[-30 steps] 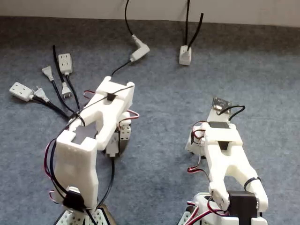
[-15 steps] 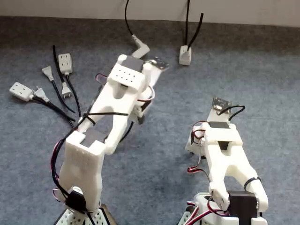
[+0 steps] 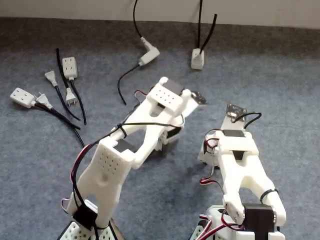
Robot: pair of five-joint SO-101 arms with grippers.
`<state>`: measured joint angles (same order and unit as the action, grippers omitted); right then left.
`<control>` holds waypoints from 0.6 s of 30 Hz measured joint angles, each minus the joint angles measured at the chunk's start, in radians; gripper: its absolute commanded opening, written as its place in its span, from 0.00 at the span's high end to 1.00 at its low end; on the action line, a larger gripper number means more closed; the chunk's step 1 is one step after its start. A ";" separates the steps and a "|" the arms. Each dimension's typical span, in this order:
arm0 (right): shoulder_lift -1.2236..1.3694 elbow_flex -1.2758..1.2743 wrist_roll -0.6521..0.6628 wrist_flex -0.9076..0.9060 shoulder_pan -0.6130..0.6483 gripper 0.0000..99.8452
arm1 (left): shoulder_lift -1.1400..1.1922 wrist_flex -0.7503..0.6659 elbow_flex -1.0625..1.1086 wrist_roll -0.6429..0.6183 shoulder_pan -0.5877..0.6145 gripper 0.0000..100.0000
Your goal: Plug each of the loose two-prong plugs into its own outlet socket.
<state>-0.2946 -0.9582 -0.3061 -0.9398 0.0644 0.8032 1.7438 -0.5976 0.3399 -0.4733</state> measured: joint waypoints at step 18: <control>0.000 0.000 0.000 0.000 0.000 0.89 | -0.068 0.000 -0.028 0.006 0.044 0.69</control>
<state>-0.2946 -0.9582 -0.3061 -0.9398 0.0644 0.7357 1.7438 -0.6252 0.3460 -0.4289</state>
